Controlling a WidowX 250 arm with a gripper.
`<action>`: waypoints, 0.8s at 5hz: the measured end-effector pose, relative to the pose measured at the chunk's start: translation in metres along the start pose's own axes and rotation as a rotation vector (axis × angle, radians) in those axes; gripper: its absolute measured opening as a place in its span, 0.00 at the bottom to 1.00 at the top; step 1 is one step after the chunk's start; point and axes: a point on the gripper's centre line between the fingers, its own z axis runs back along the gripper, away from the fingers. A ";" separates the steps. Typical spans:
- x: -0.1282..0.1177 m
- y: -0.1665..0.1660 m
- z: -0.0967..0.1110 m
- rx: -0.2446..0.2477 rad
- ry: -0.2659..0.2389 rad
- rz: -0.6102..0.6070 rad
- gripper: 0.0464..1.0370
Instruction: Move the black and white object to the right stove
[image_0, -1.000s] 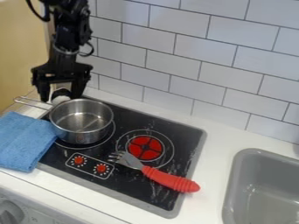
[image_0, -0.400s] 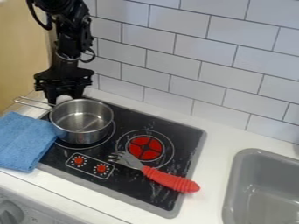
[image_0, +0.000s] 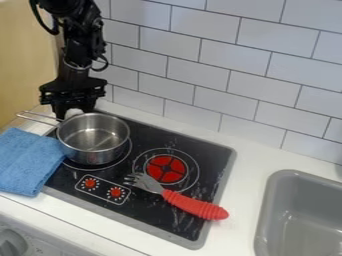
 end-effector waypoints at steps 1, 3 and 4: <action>0.000 0.005 0.016 -0.034 -0.047 0.011 0.56; 0.002 0.003 0.043 -0.083 -0.127 0.031 0.56; -0.007 -0.008 0.062 -0.121 -0.155 0.003 0.56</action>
